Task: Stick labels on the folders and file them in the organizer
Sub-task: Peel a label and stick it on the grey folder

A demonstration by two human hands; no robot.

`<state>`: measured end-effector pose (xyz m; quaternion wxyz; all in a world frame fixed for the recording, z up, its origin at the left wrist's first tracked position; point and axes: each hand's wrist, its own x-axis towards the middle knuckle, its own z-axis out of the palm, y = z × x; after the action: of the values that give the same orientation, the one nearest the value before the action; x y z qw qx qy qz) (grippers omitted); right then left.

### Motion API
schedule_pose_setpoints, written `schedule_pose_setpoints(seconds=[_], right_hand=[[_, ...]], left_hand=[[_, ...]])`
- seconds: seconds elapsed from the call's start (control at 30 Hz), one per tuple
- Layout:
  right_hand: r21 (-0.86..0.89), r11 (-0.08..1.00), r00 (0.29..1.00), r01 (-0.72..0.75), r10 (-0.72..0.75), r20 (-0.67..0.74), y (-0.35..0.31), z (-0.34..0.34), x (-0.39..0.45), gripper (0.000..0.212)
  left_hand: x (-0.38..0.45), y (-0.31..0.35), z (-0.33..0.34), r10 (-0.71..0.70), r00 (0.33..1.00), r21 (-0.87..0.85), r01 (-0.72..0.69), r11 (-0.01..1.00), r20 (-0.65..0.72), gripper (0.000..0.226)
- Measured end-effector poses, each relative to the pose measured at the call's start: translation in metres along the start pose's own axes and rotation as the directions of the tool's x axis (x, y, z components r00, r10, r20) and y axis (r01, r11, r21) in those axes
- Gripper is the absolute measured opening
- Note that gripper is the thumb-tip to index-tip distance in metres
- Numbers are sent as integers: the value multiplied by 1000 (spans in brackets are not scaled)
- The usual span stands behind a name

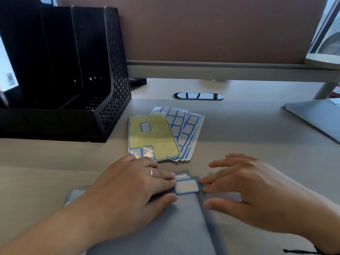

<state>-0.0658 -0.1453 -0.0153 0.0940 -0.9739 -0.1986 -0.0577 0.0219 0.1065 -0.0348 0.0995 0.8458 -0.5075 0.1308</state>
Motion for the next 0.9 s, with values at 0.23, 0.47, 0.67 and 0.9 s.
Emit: schedule_pose_setpoints(seconds=[0.23, 0.47, 0.67, 0.9], right_hand=[[44, 999, 983, 24, -32, 181, -12, 8, 6, 69], [-26, 1000, 995, 3, -1, 102, 1, -2, 1, 55], [26, 999, 995, 47, -49, 85, -15, 8, 6, 61], [34, 999, 992, 5, -10, 125, -1, 2, 2, 55]], left_hand=[[1, 6, -4, 114, 993, -53, -113, 992, 7, 26], [2, 7, -8, 63, 998, -109, -60, 992, 20, 32], [1, 4, -6, 17, 1000, -85, -17, 996, -4, 30], [1, 4, -4, -10, 1000, -80, 9, 997, -4, 28]])
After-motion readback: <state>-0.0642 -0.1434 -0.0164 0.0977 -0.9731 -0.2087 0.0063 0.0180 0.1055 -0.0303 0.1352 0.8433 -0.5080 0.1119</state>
